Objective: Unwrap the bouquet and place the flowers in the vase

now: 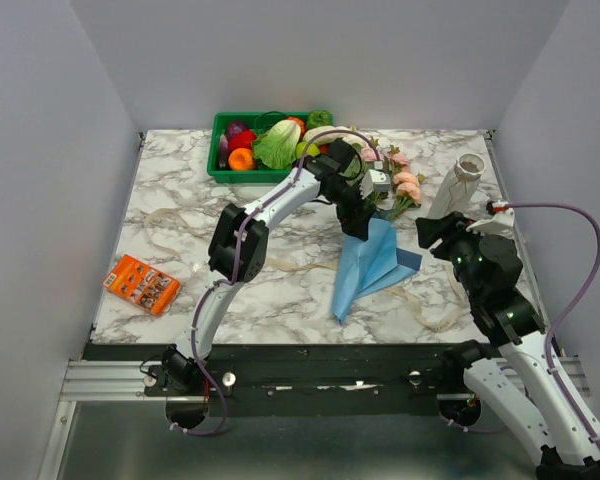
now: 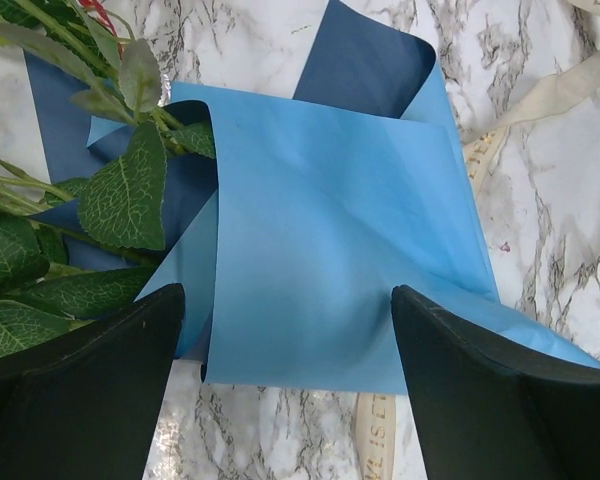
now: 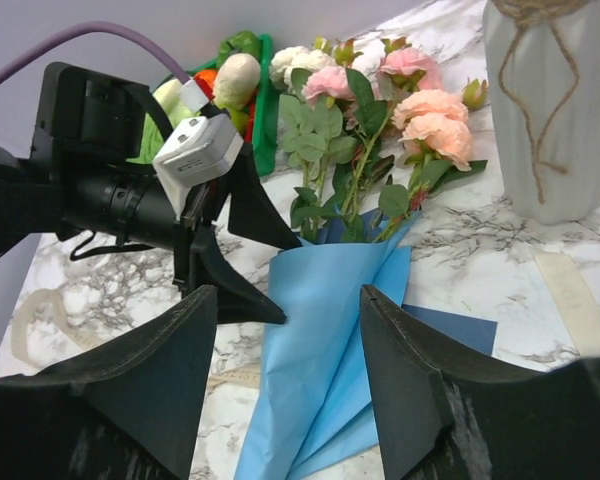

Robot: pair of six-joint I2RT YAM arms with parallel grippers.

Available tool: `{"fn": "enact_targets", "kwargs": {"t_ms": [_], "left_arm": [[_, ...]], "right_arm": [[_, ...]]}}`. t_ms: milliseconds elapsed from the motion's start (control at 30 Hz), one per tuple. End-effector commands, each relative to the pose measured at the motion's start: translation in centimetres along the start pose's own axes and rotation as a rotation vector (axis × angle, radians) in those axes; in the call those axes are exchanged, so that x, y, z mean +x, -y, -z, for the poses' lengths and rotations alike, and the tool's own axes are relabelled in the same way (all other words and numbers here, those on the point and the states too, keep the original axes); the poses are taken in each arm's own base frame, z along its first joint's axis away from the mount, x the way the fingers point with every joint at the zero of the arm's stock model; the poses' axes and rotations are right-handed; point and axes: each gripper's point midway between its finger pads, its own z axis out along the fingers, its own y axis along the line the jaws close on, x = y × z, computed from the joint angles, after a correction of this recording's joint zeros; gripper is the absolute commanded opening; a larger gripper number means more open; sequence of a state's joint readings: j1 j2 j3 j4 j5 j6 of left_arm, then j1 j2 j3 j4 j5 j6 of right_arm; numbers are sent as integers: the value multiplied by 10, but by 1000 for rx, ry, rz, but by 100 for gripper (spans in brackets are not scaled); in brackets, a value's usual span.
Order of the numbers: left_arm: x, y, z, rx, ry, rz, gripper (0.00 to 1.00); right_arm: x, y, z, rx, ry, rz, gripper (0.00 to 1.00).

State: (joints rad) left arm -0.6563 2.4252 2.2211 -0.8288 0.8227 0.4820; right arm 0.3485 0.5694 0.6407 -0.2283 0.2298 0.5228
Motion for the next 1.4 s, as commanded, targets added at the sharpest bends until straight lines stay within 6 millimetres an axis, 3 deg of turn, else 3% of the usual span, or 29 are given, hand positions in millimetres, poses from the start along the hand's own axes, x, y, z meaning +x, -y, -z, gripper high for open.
{"fn": "enact_targets", "kwargs": {"t_ms": [0,67,100,200,433,533,667,767,900,967,1000,1067,1167,1200,1367], "left_arm": [[-10,4,-5,40,39,-20,83],[-10,4,-5,41,39,-18,73],[-9,4,-5,47,37,-13,61],[-11,9,-4,71,42,-21,38],[-14,11,1,71,37,-45,17],[-20,13,5,65,40,-55,0],[-40,20,17,55,73,-61,0],[-66,30,33,41,127,-66,0],[-102,53,58,15,192,-103,0],[-109,60,62,-8,191,-84,0],[-116,65,68,-29,197,-92,4],[-119,65,70,-86,187,-54,26],[-117,60,78,-155,167,-31,70],[-116,59,81,-177,162,-35,90],[-68,23,77,-265,62,24,99]], "right_arm": [[-10,-22,2,-97,11,1,64],[-9,-24,2,-109,4,-1,63],[-9,-25,2,-113,4,-1,62],[-5,-25,1,-117,-7,-1,58],[-4,-25,1,-121,-7,-1,55],[-6,-26,0,-121,-6,0,53],[-3,-25,-1,-115,-14,0,52],[-1,-23,-2,-109,-16,1,51],[1,-21,-3,-102,-16,-8,50],[2,-20,-3,-100,-17,-8,50],[2,-21,-2,-101,-18,-11,50],[3,-20,-3,-100,-19,-10,50],[5,-19,-3,-98,-23,-11,50],[7,-18,-3,-96,-25,-10,50],[11,-15,-3,-88,-31,-10,50]]}}
